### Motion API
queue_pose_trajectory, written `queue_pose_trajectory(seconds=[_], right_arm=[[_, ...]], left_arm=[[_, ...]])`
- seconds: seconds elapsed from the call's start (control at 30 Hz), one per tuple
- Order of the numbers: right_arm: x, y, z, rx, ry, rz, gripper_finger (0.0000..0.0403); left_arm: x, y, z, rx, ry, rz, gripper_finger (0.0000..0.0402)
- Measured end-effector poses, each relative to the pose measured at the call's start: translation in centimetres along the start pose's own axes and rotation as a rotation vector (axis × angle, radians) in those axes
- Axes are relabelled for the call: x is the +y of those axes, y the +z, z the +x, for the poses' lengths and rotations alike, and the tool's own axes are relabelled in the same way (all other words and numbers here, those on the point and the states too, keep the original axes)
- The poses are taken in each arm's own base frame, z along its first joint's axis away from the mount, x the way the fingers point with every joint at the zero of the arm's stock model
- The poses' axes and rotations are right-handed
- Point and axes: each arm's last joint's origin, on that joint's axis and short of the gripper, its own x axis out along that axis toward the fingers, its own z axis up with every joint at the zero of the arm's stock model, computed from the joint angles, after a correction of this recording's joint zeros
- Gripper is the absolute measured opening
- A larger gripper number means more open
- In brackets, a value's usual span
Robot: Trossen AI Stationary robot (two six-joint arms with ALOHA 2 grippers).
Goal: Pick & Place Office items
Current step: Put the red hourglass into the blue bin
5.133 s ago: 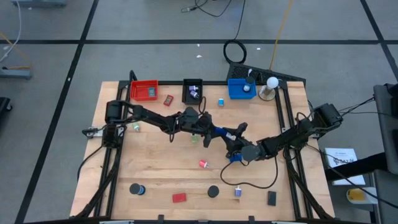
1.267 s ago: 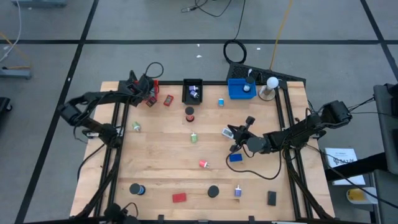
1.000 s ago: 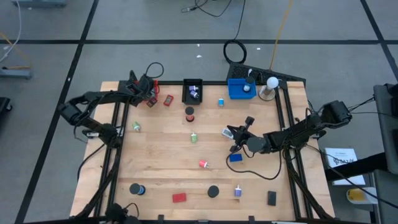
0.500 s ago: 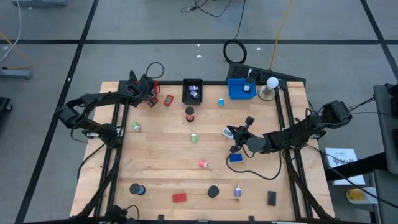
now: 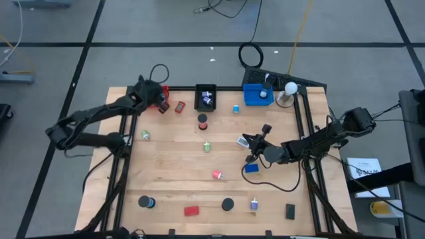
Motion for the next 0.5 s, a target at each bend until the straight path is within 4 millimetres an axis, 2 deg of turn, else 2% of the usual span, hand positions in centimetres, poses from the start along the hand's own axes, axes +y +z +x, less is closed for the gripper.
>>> queue_pose_trajectory(seconds=[0.1, 0.23, 0.37, 0.5], right_arm=[[0.0, 0.0, 0.0, 0.000, 0.000, 0.031, 0.0001], [0.0, 0.0, 0.0, -0.001, -0.003, 0.057, 0.0005], [-0.1, 0.2, 0.0, -0.015, -0.005, 0.097, 0.0009], [-0.1, 0.3, 0.0, -0.018, -0.006, 0.092, 0.0006]], left_arm=[[-0.7, 0.8, -1.9, -0.132, -0.161, -0.038, 0.0078], [-2.5, 1.5, -3.9, -0.390, -0.389, -0.056, 0.0012], [-3.7, 2.6, -5.1, -0.539, -0.634, -0.123, 0.0023], [-4.6, 3.0, -6.0, -0.579, -0.633, -0.067, 0.0028]])
